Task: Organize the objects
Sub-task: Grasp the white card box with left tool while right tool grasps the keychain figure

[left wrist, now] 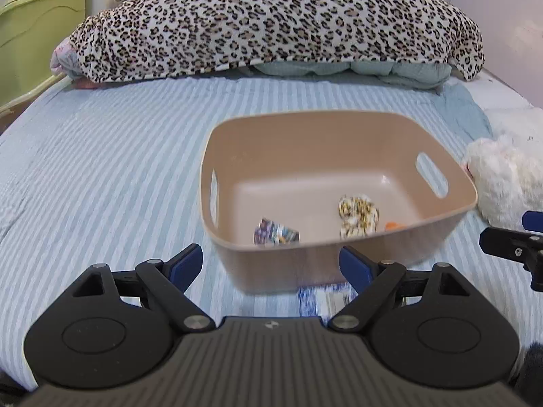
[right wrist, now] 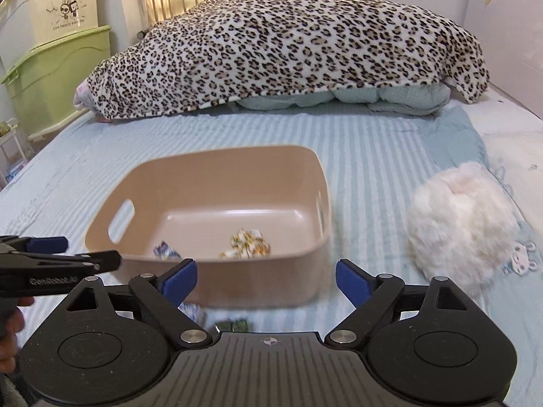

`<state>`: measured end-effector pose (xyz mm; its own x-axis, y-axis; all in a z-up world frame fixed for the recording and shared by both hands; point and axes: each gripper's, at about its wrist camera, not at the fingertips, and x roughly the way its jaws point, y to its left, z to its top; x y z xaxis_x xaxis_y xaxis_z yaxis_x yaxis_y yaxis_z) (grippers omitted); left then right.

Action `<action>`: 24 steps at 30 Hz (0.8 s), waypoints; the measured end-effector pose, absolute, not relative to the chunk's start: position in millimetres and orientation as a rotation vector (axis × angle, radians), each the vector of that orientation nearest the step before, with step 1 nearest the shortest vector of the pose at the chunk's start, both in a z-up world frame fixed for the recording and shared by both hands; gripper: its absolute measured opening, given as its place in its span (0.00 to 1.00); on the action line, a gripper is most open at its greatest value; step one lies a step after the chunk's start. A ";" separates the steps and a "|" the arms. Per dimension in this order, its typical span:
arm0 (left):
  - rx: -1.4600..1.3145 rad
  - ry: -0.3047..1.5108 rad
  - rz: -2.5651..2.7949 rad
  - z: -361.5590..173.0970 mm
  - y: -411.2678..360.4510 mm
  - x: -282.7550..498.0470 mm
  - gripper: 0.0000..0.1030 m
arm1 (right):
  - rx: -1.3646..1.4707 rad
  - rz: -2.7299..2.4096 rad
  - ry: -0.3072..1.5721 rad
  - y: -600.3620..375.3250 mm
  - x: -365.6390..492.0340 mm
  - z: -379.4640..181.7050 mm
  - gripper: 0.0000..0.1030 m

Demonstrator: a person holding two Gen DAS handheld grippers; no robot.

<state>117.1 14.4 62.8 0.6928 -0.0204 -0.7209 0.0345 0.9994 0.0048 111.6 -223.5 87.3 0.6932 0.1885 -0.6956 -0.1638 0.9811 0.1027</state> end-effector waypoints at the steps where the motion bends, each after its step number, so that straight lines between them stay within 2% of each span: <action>1: 0.016 0.812 -0.031 61.1 15.0 113.3 0.86 | 0.029 0.192 0.789 -225.2 108.3 83.9 0.89; 11: 0.002 0.918 -0.034 20.7 18.6 86.4 0.86 | 0.031 0.142 0.882 -239.2 85.4 42.0 0.92; 24: 0.144 1.013 -0.119 -26.1 -12.4 79.6 0.86 | -0.012 0.134 1.013 -238.3 82.6 -17.2 0.93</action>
<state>79.6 -12.4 -26.1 0.5243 -0.0323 -0.8509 0.1661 0.9840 0.0650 82.6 -238.3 -17.2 0.5221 0.1067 -0.8462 -0.1177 0.9917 0.0524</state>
